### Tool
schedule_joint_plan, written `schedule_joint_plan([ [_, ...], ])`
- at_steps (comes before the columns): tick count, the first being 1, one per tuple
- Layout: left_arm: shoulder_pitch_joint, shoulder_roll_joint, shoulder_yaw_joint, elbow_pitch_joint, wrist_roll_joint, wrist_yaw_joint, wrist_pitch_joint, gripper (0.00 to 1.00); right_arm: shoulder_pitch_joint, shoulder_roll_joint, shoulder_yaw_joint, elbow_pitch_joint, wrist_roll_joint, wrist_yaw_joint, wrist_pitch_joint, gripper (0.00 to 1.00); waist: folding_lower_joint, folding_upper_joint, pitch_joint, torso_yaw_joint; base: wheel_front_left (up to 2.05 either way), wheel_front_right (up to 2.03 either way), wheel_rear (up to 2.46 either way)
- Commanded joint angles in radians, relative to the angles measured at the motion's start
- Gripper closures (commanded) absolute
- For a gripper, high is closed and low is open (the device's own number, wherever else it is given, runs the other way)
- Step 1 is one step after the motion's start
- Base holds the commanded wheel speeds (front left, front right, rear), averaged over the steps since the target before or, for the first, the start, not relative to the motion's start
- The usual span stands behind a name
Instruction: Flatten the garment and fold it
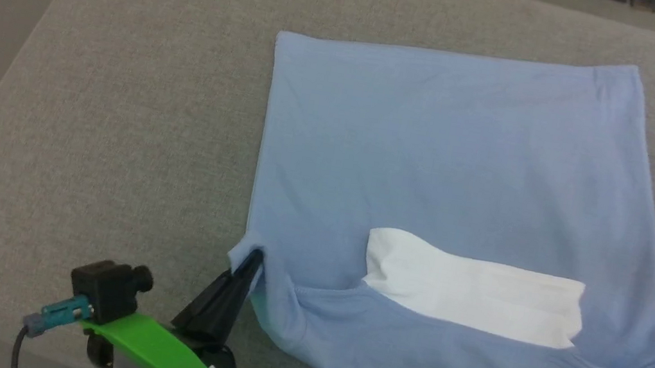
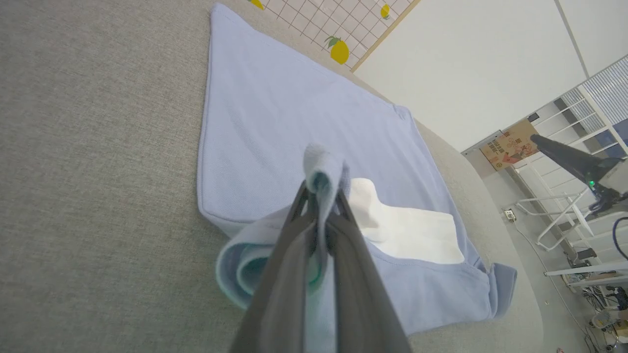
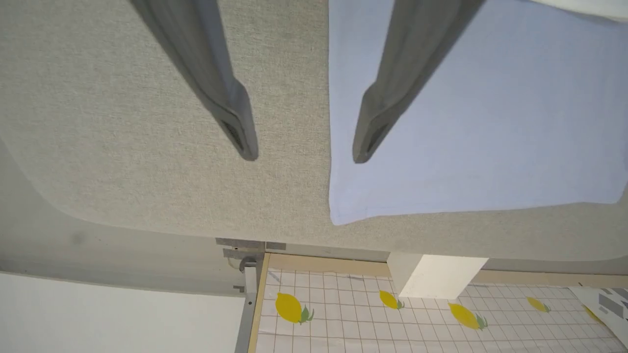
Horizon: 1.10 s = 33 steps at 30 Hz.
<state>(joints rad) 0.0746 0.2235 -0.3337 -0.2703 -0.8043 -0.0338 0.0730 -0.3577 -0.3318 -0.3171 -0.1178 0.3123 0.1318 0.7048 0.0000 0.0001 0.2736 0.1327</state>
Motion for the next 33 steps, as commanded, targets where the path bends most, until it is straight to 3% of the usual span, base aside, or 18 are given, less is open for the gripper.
schedule_joint_plan([
  [1,-0.023,-0.005,-0.005,-0.006,0.015,-0.006,-0.005,1.0,-0.04,-0.005,0.013,0.019,-0.01,-0.001,0.006,0.0,0.0,-0.0001,0.059,0.048,0.0,0.0,0.0],
  [8,-0.082,-0.025,-0.053,-0.041,0.053,-0.016,-0.004,1.0,-0.305,-0.066,0.057,0.198,-0.083,-0.001,0.072,0.0,0.0,-0.0001,0.175,0.115,0.0,0.0,0.0],
  [14,-0.128,-0.044,-0.087,-0.049,0.07,-0.031,-0.008,1.0,-0.462,-0.079,0.048,0.323,-0.15,-0.001,0.141,0.0,0.0,-0.0001,0.249,0.171,0.0,0.0,0.0],
  [19,-0.15,-0.06,-0.108,-0.041,0.073,-0.039,-0.014,1.0,-0.519,-0.093,0.032,0.371,-0.202,-0.001,0.215,0.0,0.0,-0.0001,0.298,0.214,0.0,0.0,0.0],
  [28,-0.168,-0.071,-0.122,-0.026,0.073,-0.05,-0.037,1.0,-0.555,-0.111,0.004,0.399,-0.253,-0.001,0.225,0.02,0.0,-0.0001,0.354,0.247,0.0,0.0,0.0],
  [29,-0.17,-0.071,-0.123,-0.023,0.072,-0.051,-0.038,1.0,-0.558,-0.109,-0.004,0.403,-0.257,-0.001,0.225,0.21,0.0,-0.0001,0.356,0.248,0.0,0.0,0.0],
  [30,-0.172,-0.071,-0.123,-0.021,0.072,-0.051,-0.04,1.0,-0.559,-0.108,-0.008,0.405,-0.261,-0.001,0.226,0.55,0.0,-0.0001,0.357,0.248,0.0,0.0,0.0],
  [32,-0.176,-0.072,-0.124,-0.017,0.071,-0.052,-0.04,1.0,-0.559,-0.11,-0.016,0.41,-0.271,-0.001,0.228,0.79,0.0,-0.0001,0.358,0.25,0.0,0.0,0.0],
  [33,-0.179,-0.072,-0.124,-0.016,0.07,-0.053,-0.04,1.0,-0.56,-0.111,-0.024,0.412,-0.276,-0.001,0.228,1.0,0.0,-0.0001,0.358,0.251,0.0,0.0,0.0],
])
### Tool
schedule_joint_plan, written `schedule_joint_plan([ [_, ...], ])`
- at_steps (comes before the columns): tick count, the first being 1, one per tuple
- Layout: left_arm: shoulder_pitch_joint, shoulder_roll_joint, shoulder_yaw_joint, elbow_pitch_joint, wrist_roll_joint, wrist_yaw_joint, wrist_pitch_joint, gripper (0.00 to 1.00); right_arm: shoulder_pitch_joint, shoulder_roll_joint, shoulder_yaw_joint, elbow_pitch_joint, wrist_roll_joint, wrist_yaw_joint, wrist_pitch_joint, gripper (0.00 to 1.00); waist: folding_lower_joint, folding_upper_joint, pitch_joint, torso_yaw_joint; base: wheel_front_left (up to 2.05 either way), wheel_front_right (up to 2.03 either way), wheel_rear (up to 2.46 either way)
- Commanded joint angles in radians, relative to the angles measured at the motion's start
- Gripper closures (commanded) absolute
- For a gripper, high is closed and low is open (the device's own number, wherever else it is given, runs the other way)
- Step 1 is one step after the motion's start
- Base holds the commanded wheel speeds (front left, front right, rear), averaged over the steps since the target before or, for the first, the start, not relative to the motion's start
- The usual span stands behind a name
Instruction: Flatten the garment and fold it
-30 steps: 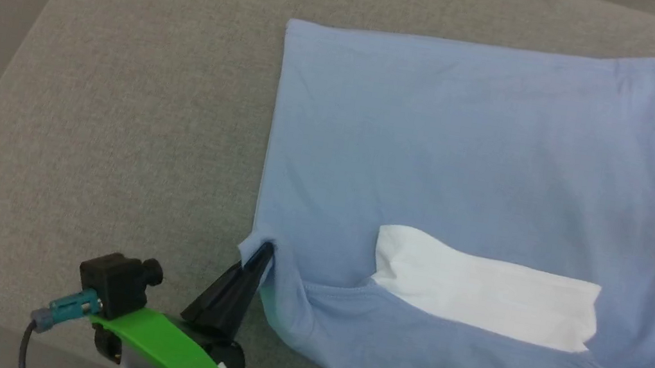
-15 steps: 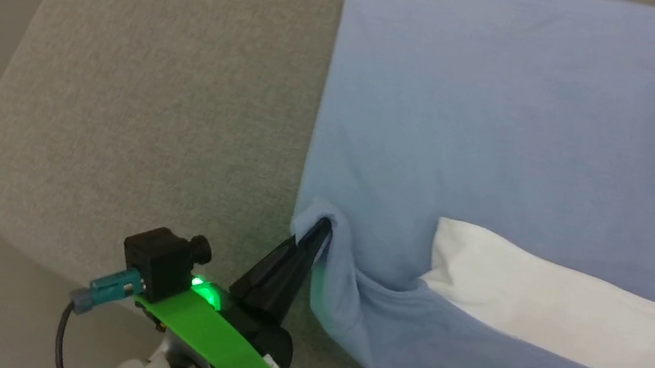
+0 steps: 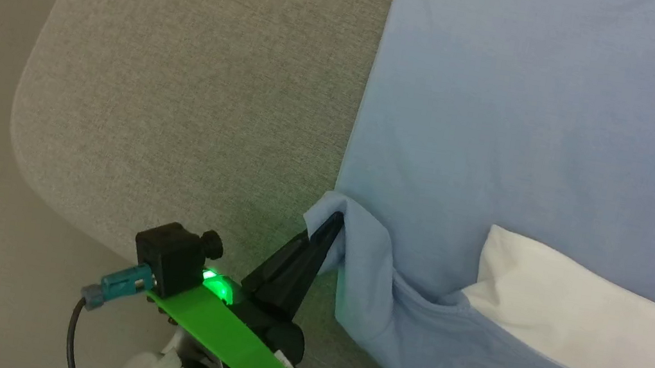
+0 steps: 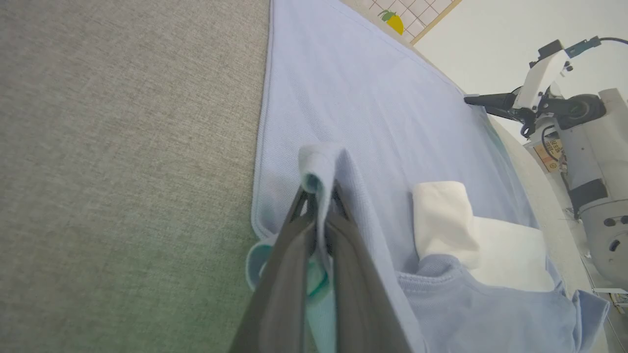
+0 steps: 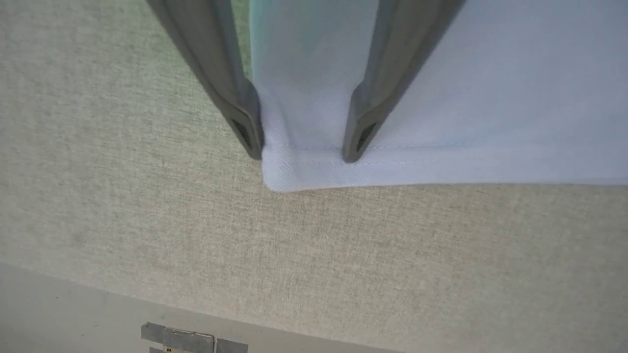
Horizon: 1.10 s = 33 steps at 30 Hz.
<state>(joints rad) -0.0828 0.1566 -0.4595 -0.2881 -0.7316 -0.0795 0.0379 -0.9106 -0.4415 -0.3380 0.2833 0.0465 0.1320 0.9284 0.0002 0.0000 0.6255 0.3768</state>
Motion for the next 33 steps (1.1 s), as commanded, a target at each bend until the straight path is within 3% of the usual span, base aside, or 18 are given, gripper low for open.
schedule_joint_plan([
  [1,-0.024,-0.005,0.001,0.003,-0.003,-0.008,-0.006,1.0,-0.007,-0.001,-0.008,0.012,-0.014,-0.001,0.003,1.0,-0.0002,0.0,0.007,0.007,0.0,0.0,0.0],
  [10,-0.036,0.012,0.012,-0.001,0.006,-0.001,-0.005,1.0,-0.019,0.025,-0.009,0.022,0.005,-0.001,-0.091,1.0,-0.0002,0.0,-0.014,-0.043,0.0,0.0,0.0],
  [19,-0.021,0.048,0.047,-0.015,0.014,0.025,0.001,1.0,-0.004,0.052,-0.024,0.016,0.104,-0.001,-0.231,1.0,-0.0002,0.0,-0.148,-0.152,0.0,0.0,0.0],
  [25,0.031,0.079,0.071,-0.03,-0.001,0.051,0.019,1.0,0.14,0.034,-0.081,-0.05,0.201,-0.001,-0.296,1.0,-0.0002,0.0,-0.28,-0.233,0.0,0.0,0.0],
  [33,0.119,0.116,0.093,-0.078,-0.025,0.082,0.042,1.0,0.449,0.05,-0.251,-0.279,0.344,-0.001,-0.262,1.0,-0.0002,0.0,-0.381,-0.329,0.0,0.0,0.0],
])
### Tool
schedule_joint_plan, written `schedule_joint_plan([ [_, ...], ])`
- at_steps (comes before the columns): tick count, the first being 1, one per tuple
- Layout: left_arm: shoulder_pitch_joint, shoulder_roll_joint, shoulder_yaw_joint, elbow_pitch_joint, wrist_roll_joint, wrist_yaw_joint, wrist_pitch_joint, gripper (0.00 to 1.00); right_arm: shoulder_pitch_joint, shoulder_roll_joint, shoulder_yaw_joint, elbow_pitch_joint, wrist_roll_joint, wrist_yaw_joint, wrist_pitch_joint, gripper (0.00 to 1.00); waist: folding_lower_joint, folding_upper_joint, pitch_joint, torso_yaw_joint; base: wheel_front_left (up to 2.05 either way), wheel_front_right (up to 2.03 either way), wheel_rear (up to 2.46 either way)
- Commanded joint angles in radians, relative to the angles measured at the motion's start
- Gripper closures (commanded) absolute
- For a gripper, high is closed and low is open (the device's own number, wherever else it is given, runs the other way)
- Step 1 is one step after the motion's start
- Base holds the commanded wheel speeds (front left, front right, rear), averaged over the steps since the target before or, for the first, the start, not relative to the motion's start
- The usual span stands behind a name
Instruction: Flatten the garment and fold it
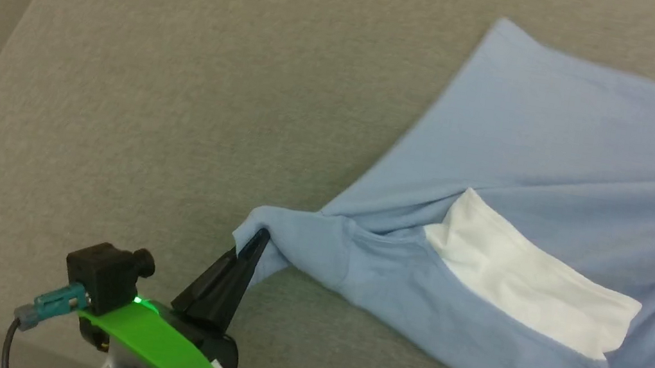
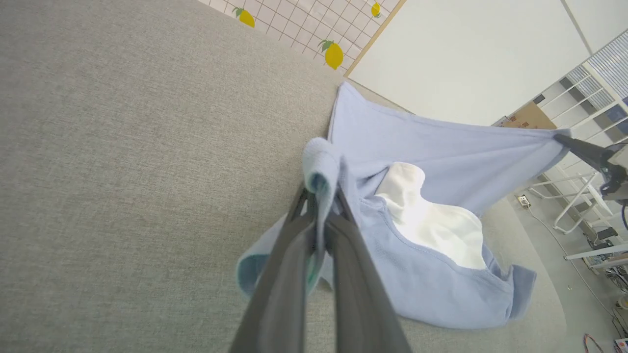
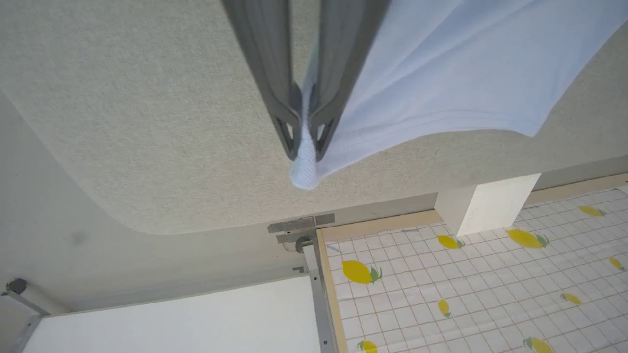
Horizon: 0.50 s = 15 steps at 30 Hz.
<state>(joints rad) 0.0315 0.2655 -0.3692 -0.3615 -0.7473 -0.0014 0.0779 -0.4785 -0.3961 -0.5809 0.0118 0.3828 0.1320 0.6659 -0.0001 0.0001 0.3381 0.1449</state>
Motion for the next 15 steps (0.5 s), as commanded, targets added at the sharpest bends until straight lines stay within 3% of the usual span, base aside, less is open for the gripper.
schedule_joint_plan([
  [1,0.013,0.01,0.003,-0.01,-0.011,0.006,0.005,1.0,0.064,0.02,-0.044,-0.049,0.024,-0.001,0.008,1.0,0.0001,-0.0001,-0.101,-0.107,0.0,0.0,0.0],
  [8,0.049,0.026,0.01,-0.032,-0.023,0.021,0.019,1.0,0.359,0.189,-0.189,-0.264,0.083,-0.001,0.074,1.0,0.0001,-0.0001,-0.128,-0.167,0.0,0.0,0.0],
  [11,0.06,0.033,0.009,-0.041,-0.026,0.026,0.03,1.0,0.454,0.266,-0.191,-0.284,0.098,-0.001,0.088,1.0,0.0001,-0.0001,-0.127,-0.184,0.0,0.0,0.0],
  [15,0.06,0.039,0.003,-0.049,-0.027,0.03,0.044,1.0,0.543,0.303,-0.149,-0.254,0.076,-0.001,0.076,1.0,0.0001,-0.0001,-0.124,-0.189,0.0,0.0,0.0],
])
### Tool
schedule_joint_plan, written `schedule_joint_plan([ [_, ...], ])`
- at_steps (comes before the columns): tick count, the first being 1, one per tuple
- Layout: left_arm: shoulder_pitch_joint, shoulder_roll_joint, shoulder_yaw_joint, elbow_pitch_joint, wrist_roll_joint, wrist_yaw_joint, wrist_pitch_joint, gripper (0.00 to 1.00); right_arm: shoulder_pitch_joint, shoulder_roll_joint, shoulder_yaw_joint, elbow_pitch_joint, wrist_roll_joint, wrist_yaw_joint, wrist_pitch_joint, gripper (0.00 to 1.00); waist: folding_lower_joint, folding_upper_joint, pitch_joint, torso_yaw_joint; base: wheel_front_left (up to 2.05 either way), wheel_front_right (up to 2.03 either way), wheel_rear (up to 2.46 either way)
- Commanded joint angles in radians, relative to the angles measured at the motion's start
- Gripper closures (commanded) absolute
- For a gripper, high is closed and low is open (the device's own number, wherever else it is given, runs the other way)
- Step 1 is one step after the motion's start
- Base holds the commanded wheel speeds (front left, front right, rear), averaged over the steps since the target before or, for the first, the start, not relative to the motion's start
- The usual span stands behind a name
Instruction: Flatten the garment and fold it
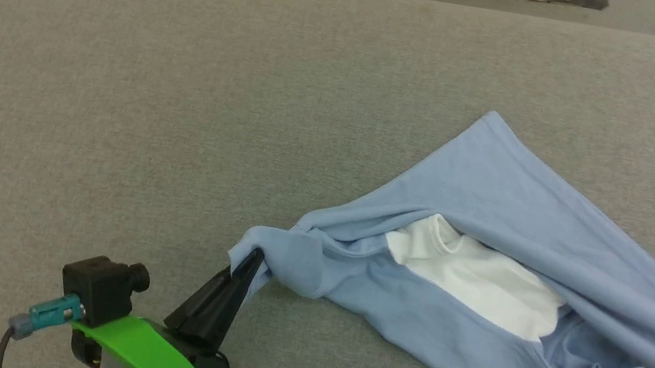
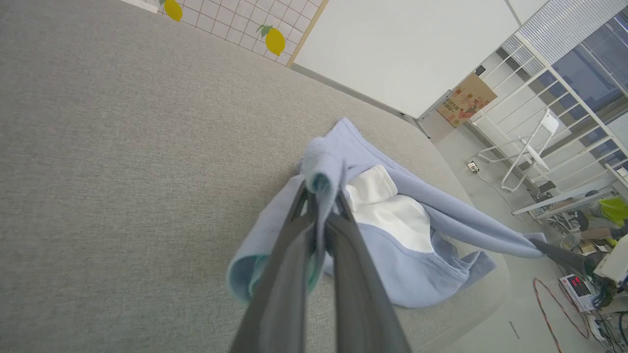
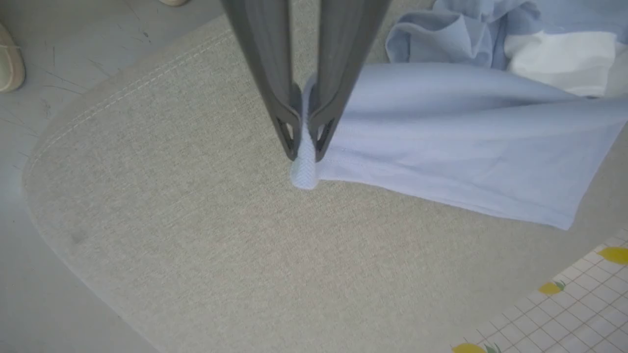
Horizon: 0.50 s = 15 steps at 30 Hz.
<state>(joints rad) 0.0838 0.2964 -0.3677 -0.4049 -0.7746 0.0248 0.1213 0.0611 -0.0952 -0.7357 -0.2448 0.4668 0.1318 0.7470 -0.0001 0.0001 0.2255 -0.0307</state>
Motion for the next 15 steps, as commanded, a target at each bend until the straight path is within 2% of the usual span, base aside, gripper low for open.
schedule_joint_plan([
  [1,0.007,0.008,-0.001,-0.006,0.0,0.004,0.004,1.0,0.019,0.007,0.025,0.02,-0.019,-0.001,-0.012,1.0,0.0001,-0.0001,-0.011,-0.013,0.0,0.0,0.0],
  [5,0.002,0.008,-0.011,-0.009,-0.001,0.007,0.016,1.0,0.04,0.024,0.105,0.143,-0.074,-0.001,-0.08,1.0,0.0001,-0.0001,-0.012,-0.008,0.0,0.0,0.0],
  [6,-0.004,0.007,-0.018,-0.008,-0.002,0.008,0.025,1.0,0.017,0.033,0.141,0.264,-0.112,-0.001,-0.142,1.0,0.0001,-0.0001,-0.018,-0.003,0.0,0.0,0.0],
  [8,-0.009,0.007,-0.022,-0.007,-0.003,0.008,0.031,1.0,-0.001,0.036,0.151,0.336,-0.133,-0.001,-0.176,1.0,0.0001,-0.0001,-0.023,0.003,0.0,0.0,0.0],
  [15,-0.019,0.002,-0.033,-0.004,-0.004,0.009,0.037,1.0,-0.052,0.033,0.157,0.483,-0.176,-0.001,-0.254,1.0,0.0001,-0.0001,-0.035,0.012,0.0,0.0,0.0],
])
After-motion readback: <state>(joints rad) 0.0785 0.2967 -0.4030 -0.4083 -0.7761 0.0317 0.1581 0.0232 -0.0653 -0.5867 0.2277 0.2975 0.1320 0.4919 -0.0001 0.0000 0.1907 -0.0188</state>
